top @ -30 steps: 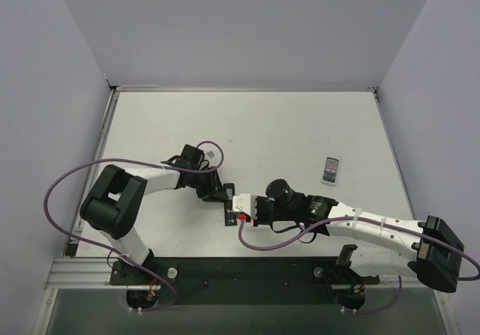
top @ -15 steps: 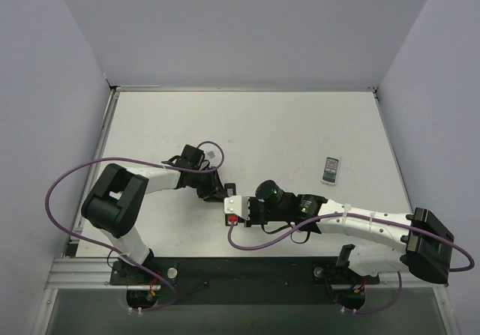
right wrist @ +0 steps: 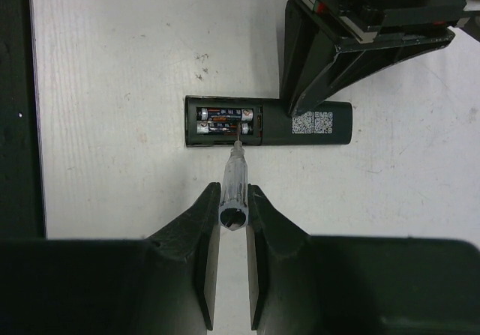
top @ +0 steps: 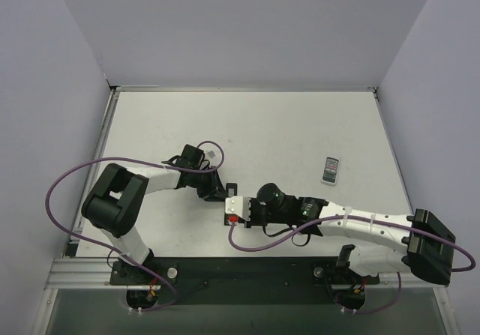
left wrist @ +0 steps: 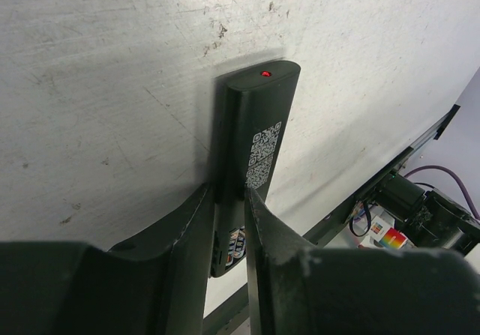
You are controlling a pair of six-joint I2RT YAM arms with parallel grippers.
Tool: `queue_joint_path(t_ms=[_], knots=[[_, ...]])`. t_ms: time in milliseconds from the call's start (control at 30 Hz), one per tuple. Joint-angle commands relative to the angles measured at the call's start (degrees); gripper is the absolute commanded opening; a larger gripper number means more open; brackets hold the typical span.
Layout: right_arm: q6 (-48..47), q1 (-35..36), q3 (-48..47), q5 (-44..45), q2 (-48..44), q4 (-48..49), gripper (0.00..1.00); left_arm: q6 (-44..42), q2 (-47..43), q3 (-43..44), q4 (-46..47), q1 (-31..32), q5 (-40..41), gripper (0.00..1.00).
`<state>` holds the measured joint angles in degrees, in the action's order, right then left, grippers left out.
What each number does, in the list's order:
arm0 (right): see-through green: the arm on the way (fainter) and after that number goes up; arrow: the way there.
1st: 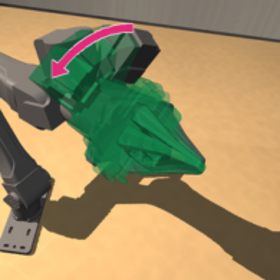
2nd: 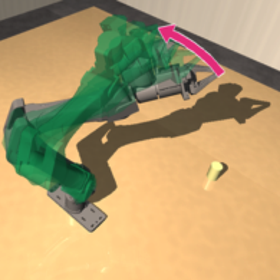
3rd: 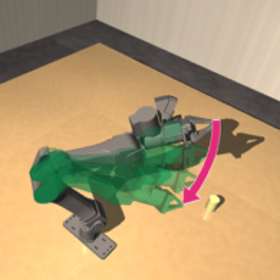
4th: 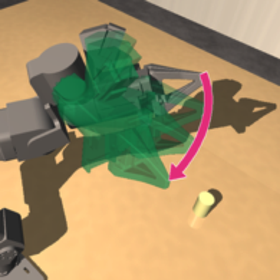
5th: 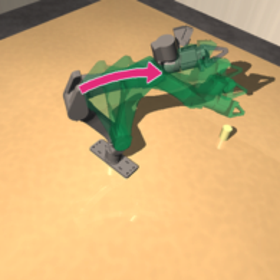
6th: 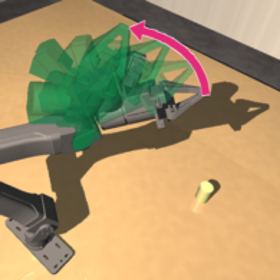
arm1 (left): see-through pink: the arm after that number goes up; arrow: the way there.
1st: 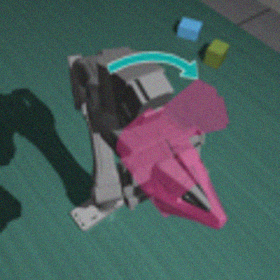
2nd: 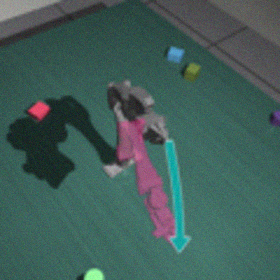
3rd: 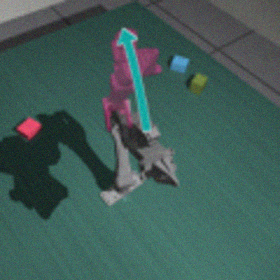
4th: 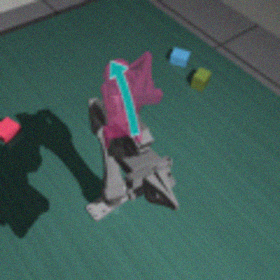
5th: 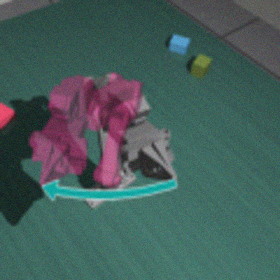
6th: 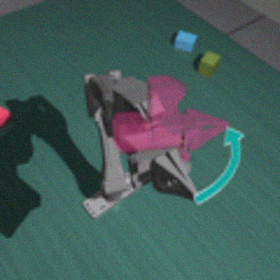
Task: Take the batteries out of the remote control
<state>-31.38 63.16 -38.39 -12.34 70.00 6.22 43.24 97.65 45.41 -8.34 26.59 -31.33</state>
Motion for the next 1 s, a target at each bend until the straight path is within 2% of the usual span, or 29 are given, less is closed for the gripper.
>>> queue_joint_path(t_ms=[0,167,567,833,967], knots=[[5.0,0.0,5.4,1.3,-3.1,4.7,0.0,-0.2,1.1,1.0,0.8,0.4,-0.8,0.31],[12.0,-0.8,10.1,1.6,-5.9,10.3,0.0,-0.2,1.7,1.3,0.6,0.4,-0.9,0.3],[19.7,-1.5,17.7,5.0,-9.4,18.6,0.0,-0.1,2.8,1.1,1.2,0.6,-1.2,0.3],[28.2,-1.5,23.4,9.3,-11.5,25.3,0.0,-0.1,3.4,1.4,1.0,0.8,-1.0,0.3],[29.0,-1.4,25.0,11.2,-12.4,26.4,0.0,-0.2,3.8,1.4,1.0,0.8,-1.0,0.3]])
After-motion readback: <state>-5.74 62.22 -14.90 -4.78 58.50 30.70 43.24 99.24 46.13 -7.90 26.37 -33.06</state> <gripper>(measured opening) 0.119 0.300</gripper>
